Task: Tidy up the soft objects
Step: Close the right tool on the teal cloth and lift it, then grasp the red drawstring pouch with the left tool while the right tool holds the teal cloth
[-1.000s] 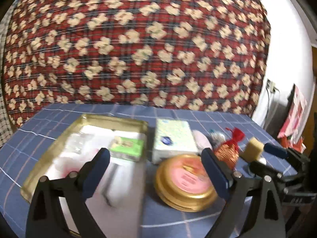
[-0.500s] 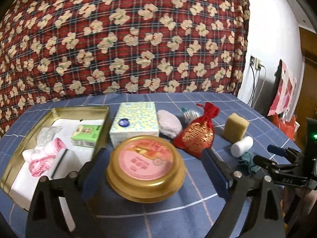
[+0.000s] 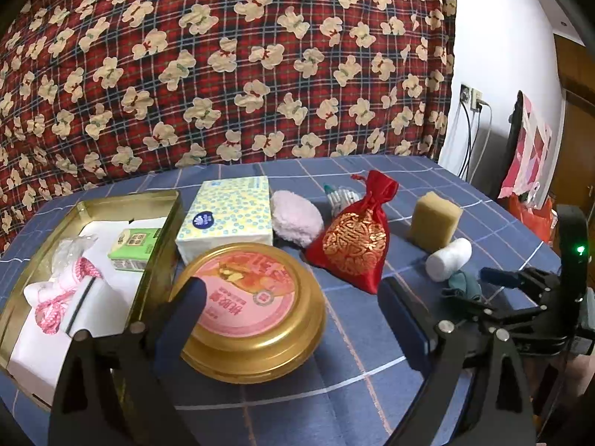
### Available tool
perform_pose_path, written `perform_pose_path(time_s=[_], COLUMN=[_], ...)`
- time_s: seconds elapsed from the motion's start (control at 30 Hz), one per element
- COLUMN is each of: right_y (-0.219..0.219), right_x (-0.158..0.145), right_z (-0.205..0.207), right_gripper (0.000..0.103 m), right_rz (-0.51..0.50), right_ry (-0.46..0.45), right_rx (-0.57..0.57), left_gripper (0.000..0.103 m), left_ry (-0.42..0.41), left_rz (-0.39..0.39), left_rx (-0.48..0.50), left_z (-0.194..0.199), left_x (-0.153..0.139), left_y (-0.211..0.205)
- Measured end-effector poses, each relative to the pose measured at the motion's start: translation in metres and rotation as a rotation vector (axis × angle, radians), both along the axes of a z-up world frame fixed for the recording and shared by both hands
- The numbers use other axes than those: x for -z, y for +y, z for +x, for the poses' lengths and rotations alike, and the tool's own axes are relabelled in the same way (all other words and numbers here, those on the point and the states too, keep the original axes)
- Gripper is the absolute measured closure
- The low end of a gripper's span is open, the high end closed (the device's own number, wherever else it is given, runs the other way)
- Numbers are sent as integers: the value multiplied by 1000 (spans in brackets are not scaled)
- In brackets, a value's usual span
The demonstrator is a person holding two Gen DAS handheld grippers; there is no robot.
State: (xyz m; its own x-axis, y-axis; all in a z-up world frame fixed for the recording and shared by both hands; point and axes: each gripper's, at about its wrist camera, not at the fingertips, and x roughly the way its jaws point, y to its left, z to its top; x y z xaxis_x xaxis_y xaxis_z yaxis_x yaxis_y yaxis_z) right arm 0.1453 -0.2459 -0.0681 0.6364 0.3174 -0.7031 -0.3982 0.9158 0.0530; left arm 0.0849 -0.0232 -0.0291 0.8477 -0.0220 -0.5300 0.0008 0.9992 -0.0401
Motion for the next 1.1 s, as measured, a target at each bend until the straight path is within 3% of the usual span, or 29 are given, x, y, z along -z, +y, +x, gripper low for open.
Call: perform_pose_path(time_s=[0.07, 0.1, 0.2, 0.47, 0.63, 0.8, 0.93, 1.1], right_y=[0, -1, -5, -1, 1, 6, 7, 9], right_x=[1, 1, -4, -36, -48, -55, -59, -57], right_z=[0, -1, -8, -25, -2, 22, 37, 49], right_gripper=[53, 68, 82, 84, 84, 84, 84, 84], right_rz=[-13, -4, 38, 106, 129, 94, 75, 67], right_ry=[0, -1, -12, -169, -212, -256, -292, -307], right_rx=[0, -8, -29, -45, 37, 115, 167, 194], left_gripper=[8, 8, 8, 8, 8, 10, 10, 24], left_ry=[-1, -1, 0, -6, -7, 12, 33, 67], left_rz=[-1, -1, 0, 17, 45, 113, 117, 131], left_rx=[1, 3, 9, 39, 67, 61, 44, 44], left_z=[1, 1, 2, 11, 26, 52, 73, 91], left_x=[0, -1, -1, -5, -8, -9, -6, 3], left_y=[-1, -1, -3, -18, -38, -58, -65, -77])
